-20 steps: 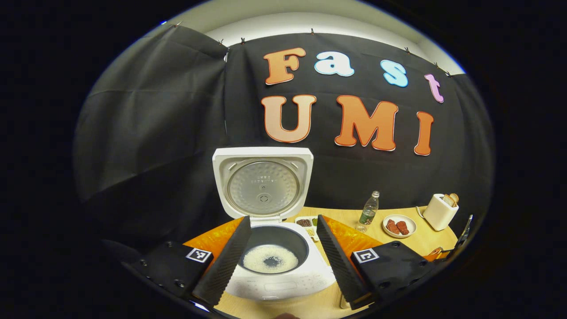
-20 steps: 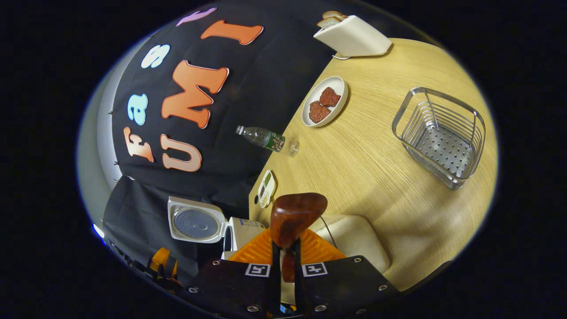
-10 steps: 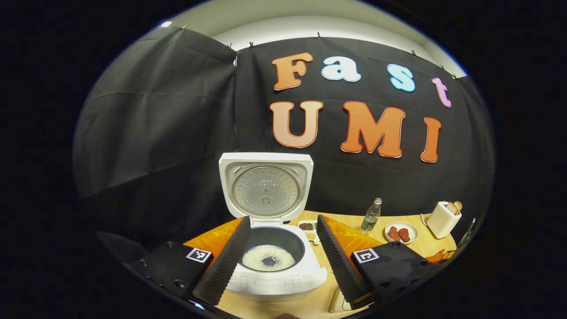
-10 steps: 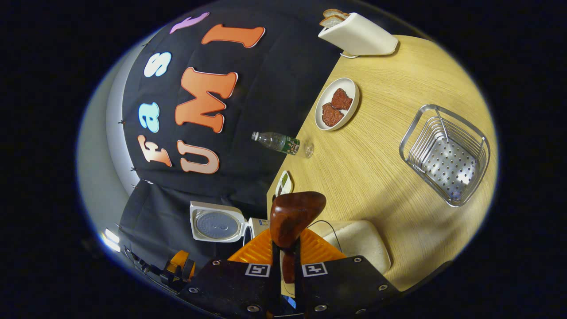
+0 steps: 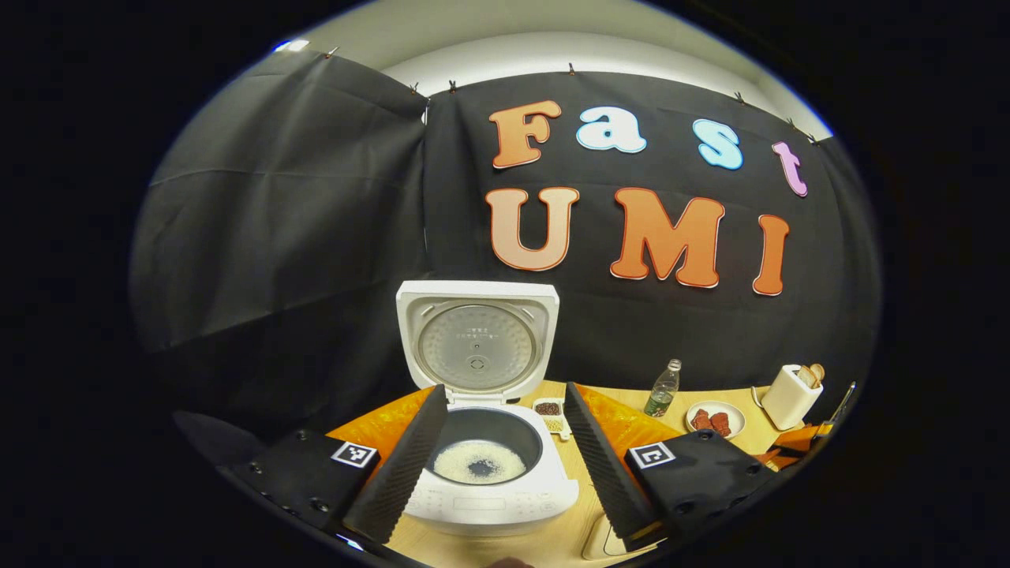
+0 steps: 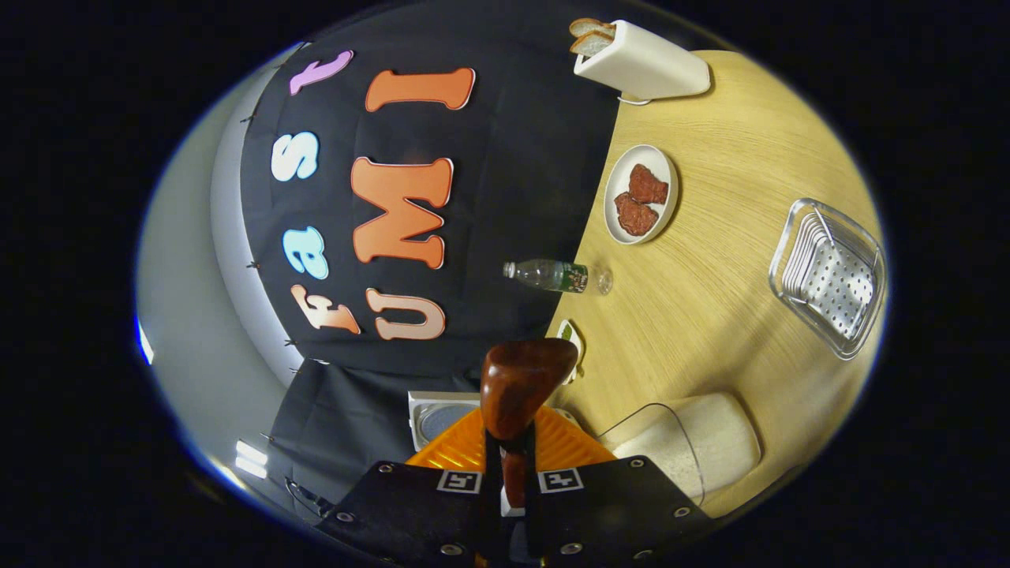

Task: Close the left gripper, press the button to open the rice cooker; take a wooden spoon from the chopstick holder with the right hand, scoop a spoonful of rice and pour it into the rice cooker, then put the wooden spoon back into the chopstick holder.

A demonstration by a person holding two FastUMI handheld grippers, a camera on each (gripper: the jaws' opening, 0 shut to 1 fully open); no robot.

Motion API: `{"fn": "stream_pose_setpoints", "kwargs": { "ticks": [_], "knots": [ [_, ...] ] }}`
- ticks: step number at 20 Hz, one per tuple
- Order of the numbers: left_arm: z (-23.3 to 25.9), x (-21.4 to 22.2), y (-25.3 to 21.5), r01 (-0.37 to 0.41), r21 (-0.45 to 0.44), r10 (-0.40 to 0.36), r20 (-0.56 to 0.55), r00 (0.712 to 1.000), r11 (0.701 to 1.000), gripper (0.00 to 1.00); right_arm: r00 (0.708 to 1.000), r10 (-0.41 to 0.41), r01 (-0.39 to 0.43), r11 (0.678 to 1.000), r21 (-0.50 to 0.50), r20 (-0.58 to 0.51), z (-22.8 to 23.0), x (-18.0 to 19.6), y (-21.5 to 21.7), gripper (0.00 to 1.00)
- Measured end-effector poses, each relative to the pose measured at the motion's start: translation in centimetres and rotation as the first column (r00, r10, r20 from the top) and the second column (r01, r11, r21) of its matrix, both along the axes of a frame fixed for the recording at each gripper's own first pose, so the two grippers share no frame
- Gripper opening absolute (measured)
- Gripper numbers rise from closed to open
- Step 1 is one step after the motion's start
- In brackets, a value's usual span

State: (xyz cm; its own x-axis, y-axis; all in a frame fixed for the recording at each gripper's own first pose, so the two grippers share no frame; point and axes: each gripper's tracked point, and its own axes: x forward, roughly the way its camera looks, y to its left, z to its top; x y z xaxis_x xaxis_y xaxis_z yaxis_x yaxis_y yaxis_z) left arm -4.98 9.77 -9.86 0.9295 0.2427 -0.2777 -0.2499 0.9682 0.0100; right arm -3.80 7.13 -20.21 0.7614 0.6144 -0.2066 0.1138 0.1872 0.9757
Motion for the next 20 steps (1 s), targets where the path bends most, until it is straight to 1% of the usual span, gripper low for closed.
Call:
{"fn": "stream_pose_setpoints", "kwargs": {
  "ticks": [3, 6, 10, 14, 15, 18, 20],
  "knots": [
    [0.1, -0.9, 1.7, -0.028, 0.027, 0.027, 0.024, 0.999, 0.999, 1.0, 1.0, 0.014, -0.014, 1.0, 0.023, 0.013, 2.0, 0.7, 1.9, 0.12],
    [0.5, -2.3, 4.0, -0.072, 0.049, 0.07, 0.043, 0.997, 0.996, 1.0, 0.999, 0.05, -0.05, 0.997, 0.052, 0.003, 3.3, 1.4, 4.7, 0.12],
    [0.5, -4.5, 7.7, -0.152, 0.053, 0.15, 0.051, 0.987, 0.987, 1.0, 0.993, 0.115, -0.115, 0.992, 0.043, 0.006, 4.7, 2.4, 9.3, 0.12],
    [0.9, -6.7, 11.7, -0.243, 0.051, 0.24, 0.057, 0.969, 0.969, 1.0, 0.984, 0.18, -0.18, 0.982, 0.052, 0.011, 6.1, 3.8, 14.5, 0.12],
    [1.0, -7.1, 12.5, -0.262, 0.045, 0.259, 0.06, 0.964, 0.964, 1.0, 0.981, 0.193, -0.194, 0.98, 0.041, 0.011, 6.2, 4.0, 15.7, 0.12],
    [1.8, -8.0, 14.6, -0.299, 0.05, 0.296, 0.069, 0.953, 0.953, 1.0, 0.975, 0.223, -0.223, 0.974, 0.023, 0.014, 6.3, 5.0, 19.4, 0.12],
    [1.3, -8.2, 15.7, -0.313, 0.063, 0.309, 0.067, 0.949, 0.948, 1.0, 0.971, 0.238, -0.238, 0.971, 0.005, 0.014, 6.1, 5.8, 22.0, 0.12]
  ]
}}
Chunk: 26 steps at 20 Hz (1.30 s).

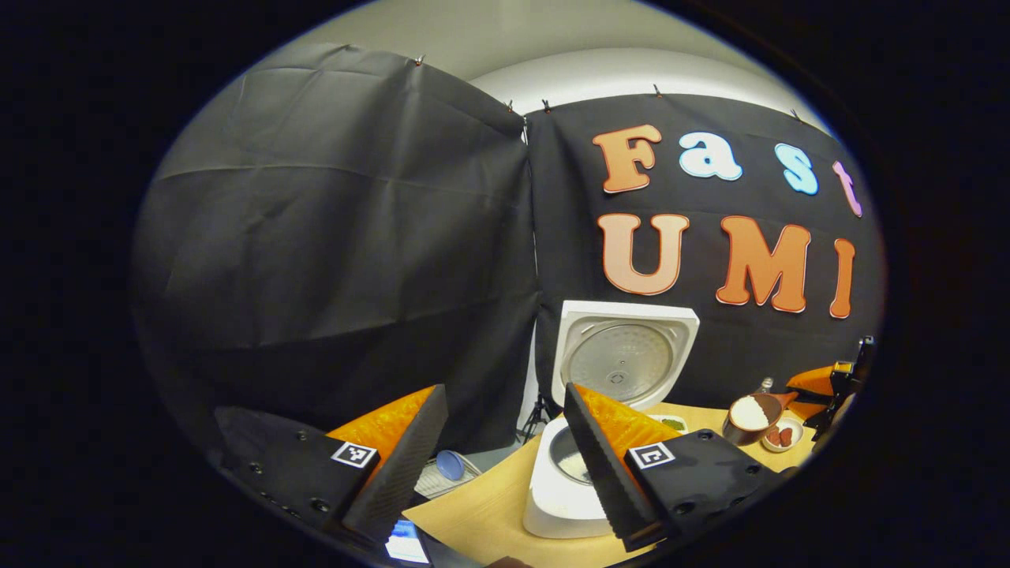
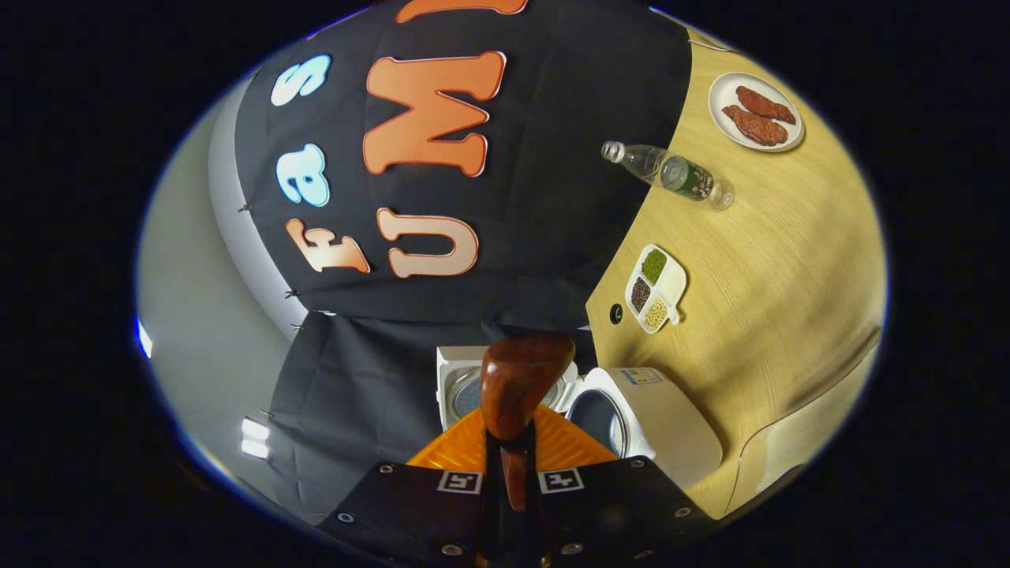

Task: Close the left gripper, press the button to open the rice cooker; take a wooden spoon from the chopstick holder with the right hand, scoop a spoonful of rice and pour it into the rice cooker, then put the wooden spoon back into the chopstick holder.

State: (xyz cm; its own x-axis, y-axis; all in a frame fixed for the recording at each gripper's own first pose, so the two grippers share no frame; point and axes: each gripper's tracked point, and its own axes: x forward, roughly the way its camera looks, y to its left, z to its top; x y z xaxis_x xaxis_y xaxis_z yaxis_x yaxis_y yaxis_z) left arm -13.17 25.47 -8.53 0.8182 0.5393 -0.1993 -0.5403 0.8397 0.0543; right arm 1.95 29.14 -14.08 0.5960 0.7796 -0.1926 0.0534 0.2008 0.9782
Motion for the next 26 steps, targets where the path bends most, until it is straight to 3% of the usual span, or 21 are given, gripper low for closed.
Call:
{"fn": "stream_pose_setpoints", "kwargs": {
  "ticks": [4, 8, 14, 17, 26],
  "knots": [
    [-0.8, -1.1, 3.1, -0.025, -0.017, 0.025, -0.008, 1.0, 1.0, 1.0, 1.0, 0.021, -0.02, 0.996, -0.081, 0.014, -1.2, 1.1, 4.4, 0.12],
    [-2.1, -1.2, 5.8, -0.041, -0.028, 0.04, -0.023, 0.999, 0.999, 1.0, 0.997, 0.043, -0.028, 0.973, -0.228, 0.064, -2.7, 1.9, 7.8, 0.12],
    [-3.6, -1.6, 8.4, -0.061, -0.058, 0.059, -0.038, 0.998, 0.996, 1.0, 0.975, 0.105, -0.015, 0.909, -0.417, 0.194, -2.4, 3.3, 12.1, 0.12],
    [-3.7, -1.5, 9.3, -0.07, -0.057, 0.068, -0.038, 0.997, 0.996, 1.0, 0.95, 0.142, 0.022, 0.858, -0.513, 0.278, -1.7, 3.6, 12.8, 0.12],
    [-3.9, -2.2, 10.3, -0.096, -0.082, 0.092, -0.041, 0.995, 0.992, 1.0, 0.899, 0.22, 0.062, 0.792, -0.608, 0.379, -0.4, 3.8, 14.2, 0.12]
  ]
}}
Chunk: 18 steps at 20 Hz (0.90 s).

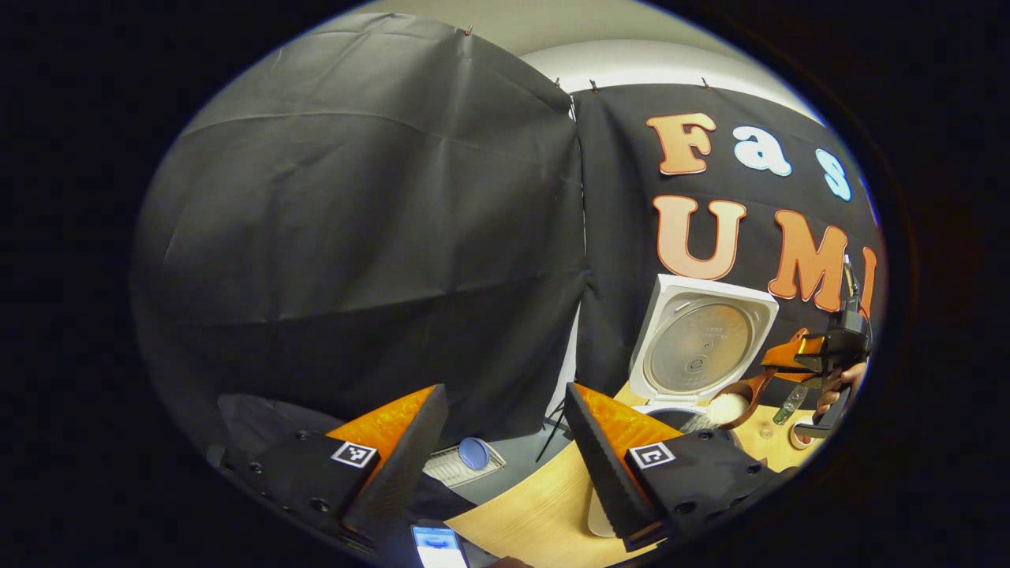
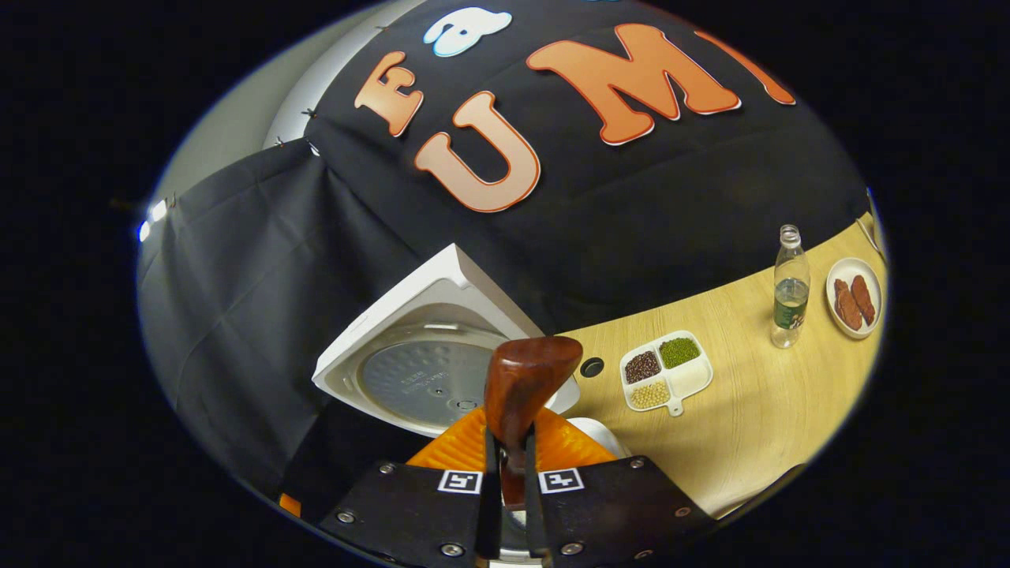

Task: Close the left gripper, press the button to open the rice cooker; take a wooden spoon from the chopstick holder with the right hand, scoop a spoonful of rice and pour it into the rice cooker, then put the wooden spoon back into the chopstick holder.

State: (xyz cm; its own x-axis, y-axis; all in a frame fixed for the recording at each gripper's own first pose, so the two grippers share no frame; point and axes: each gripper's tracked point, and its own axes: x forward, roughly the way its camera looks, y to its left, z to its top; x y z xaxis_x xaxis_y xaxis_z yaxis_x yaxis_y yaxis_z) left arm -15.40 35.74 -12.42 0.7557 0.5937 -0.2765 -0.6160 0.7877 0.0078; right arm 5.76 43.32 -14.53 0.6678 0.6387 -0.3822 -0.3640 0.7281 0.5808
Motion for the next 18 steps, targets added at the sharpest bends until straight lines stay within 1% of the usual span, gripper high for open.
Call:
{"fn": "stream_pose_setpoints", "kwargs": {
  "ticks": [4, 9, 13, 16, 18],
  "knots": [
    [0.1, -0.4, -0.3, 0.004, 0.008, -0.004, 0.001, 1.0, 1.0, 1.0, 0.997, 0.019, -0.015, 0.999, -0.048, 0.072, 1.0, 0.0, 0.2, 0.12],
    [0.6, -0.6, -0.7, 0.01, 0.018, -0.01, -0.003, 1.0, 1.0, 1.0, 0.986, 0.056, -0.037, 0.992, -0.118, 0.155, 2.1, -0.4, 0.9, 0.12],
    [1.1, -0.9, -0.7, 0.009, 0.032, -0.009, 0.0, 1.0, 0.999, 1.0, 0.977, 0.086, -0.056, 0.987, -0.151, 0.196, 2.7, -1.3, 1.6, 0.12],
    [1.4, -1.0, -0.9, 0.017, 0.045, -0.017, 0.001, 1.0, 0.999, 1.0, 0.964, 0.103, -0.059, 0.982, -0.18, 0.245, 3.7, -1.3, 1.9, 0.12],
    [1.6, -1.3, -1.0, 0.02, 0.049, -0.021, 0.003, 1.0, 0.999, 1.0, 0.949, 0.122, -0.06, 0.975, -0.216, 0.289, 4.6, -1.3, 2.1, 0.12]
  ]
}}
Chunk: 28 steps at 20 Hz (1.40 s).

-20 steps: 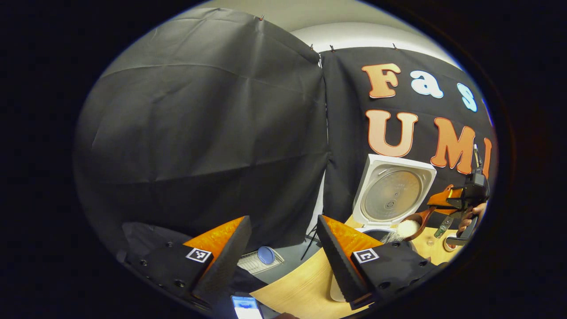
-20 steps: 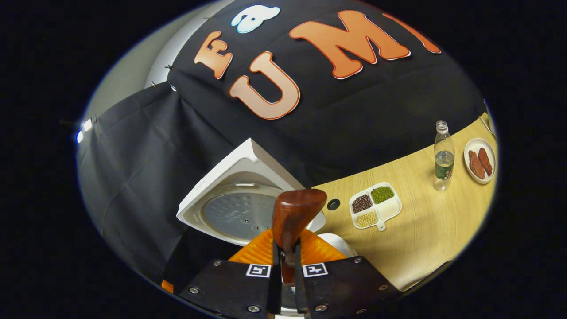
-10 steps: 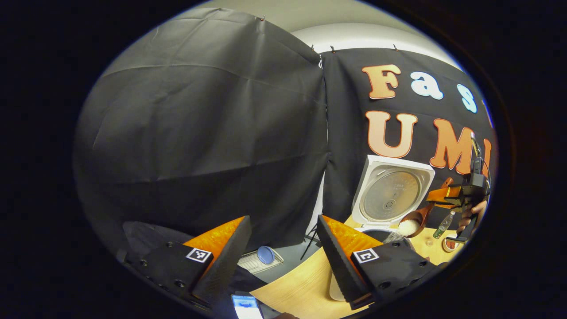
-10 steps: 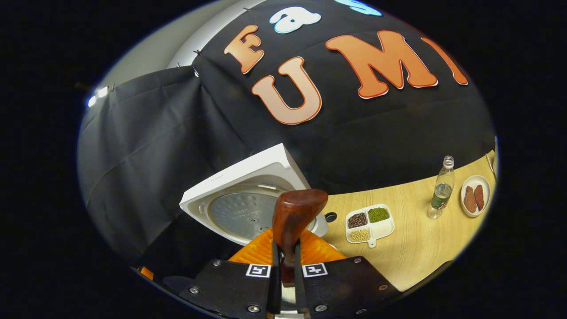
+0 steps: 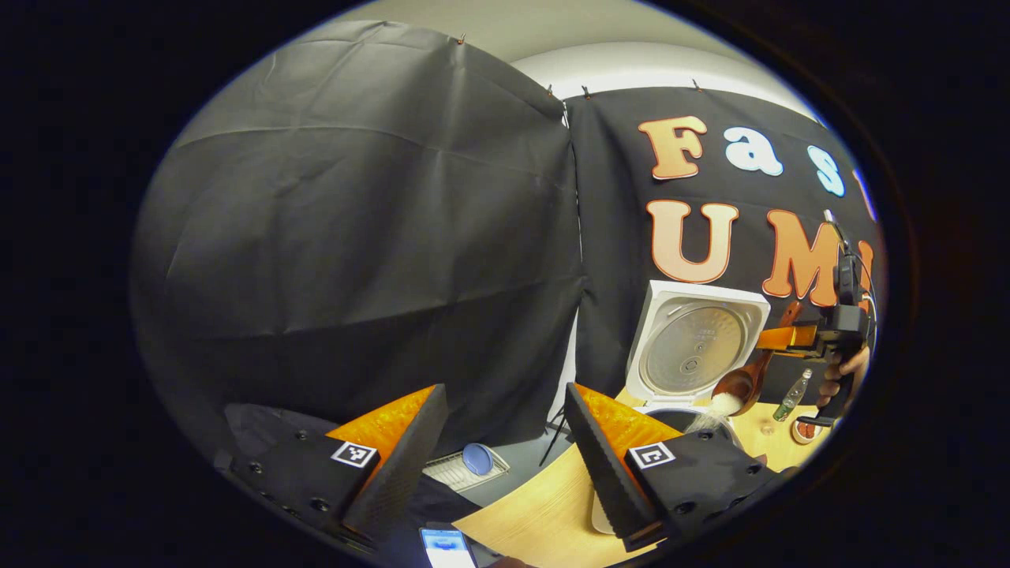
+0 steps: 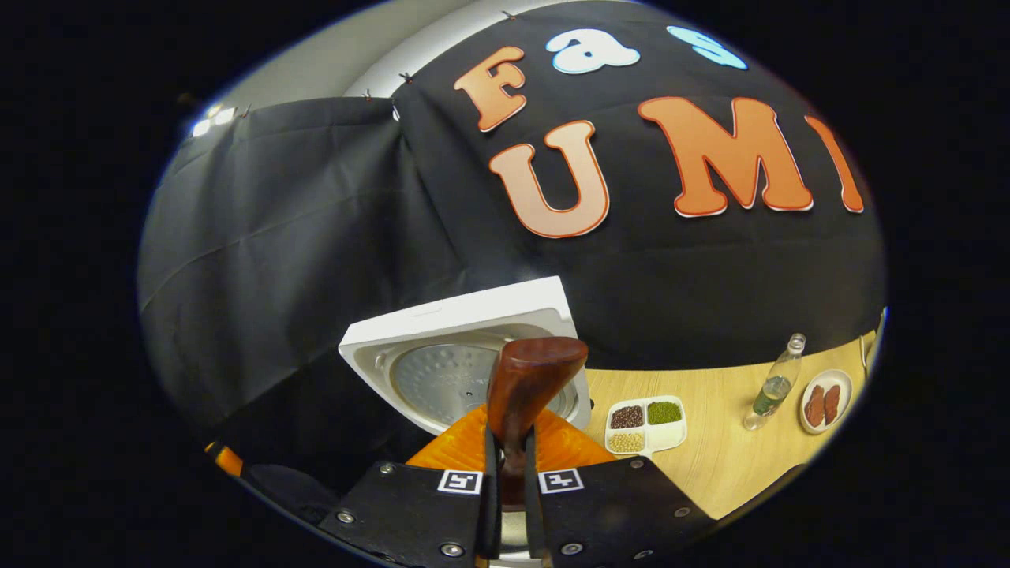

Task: Close the left gripper, press the button to open the rice cooker; take a wooden spoon from the chopstick holder with the right hand, scoop a spoonful of rice and pour it into the rice cooker, then put the wooden spoon back into the chopstick holder.

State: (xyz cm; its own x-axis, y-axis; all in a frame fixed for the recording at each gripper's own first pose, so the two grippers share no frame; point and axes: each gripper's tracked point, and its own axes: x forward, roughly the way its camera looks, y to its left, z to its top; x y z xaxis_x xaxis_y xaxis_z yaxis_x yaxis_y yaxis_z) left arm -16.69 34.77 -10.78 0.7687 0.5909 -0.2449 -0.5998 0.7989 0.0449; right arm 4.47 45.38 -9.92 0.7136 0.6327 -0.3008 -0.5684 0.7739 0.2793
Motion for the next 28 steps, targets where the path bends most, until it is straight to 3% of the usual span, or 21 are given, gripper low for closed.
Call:
{"fn": "stream_pose_setpoints", "kwargs": {
  "ticks": [6, 10, 14, 22, 24, 28],
  "knots": [
    [0.2, -0.1, -0.1, -0.003, 0.003, 0.003, 0.008, 1.0, 1.0, 1.0, 0.985, 0.069, -0.056, 0.995, -0.086, 0.155, 2.5, -0.7, 1.5, 0.12],
    [0.1, -0.4, 0.0, -0.016, -0.003, 0.016, 0.012, 1.0, 1.0, 1.0, 0.972, 0.103, -0.086, 0.992, -0.088, 0.211, 3.9, -1.9, 2.5, 0.12],
    [0.0, -0.7, 0.1, -0.031, -0.013, 0.031, 0.012, 0.999, 0.999, 1.0, 0.938, 0.141, -0.104, 0.986, -0.132, 0.315, 6.1, -3.0, 3.4, 0.12],
    [-1.0, -1.5, -0.2, -0.016, -0.032, 0.016, -0.014, 1.0, 0.999, 1.0, 0.888, 0.215, -0.117, 0.96, -0.253, 0.407, 5.2, -5.0, 4.0, 0.12],
    [-1.2, -2.0, -0.7, -0.006, -0.034, 0.006, -0.018, 1.0, 0.999, 1.0, 0.892, 0.204, -0.11, 0.964, -0.244, 0.404, 5.1, -5.1, 3.5, 0.12],
    [-1.0, -1.4, -2.0, 0.026, -0.03, -0.026, -0.022, 0.999, 0.999, 1.0, 0.935, 0.132, -0.087, 0.985, -0.148, 0.33, 5.2, -4.4, 0.3, 0.12]
  ]
}}
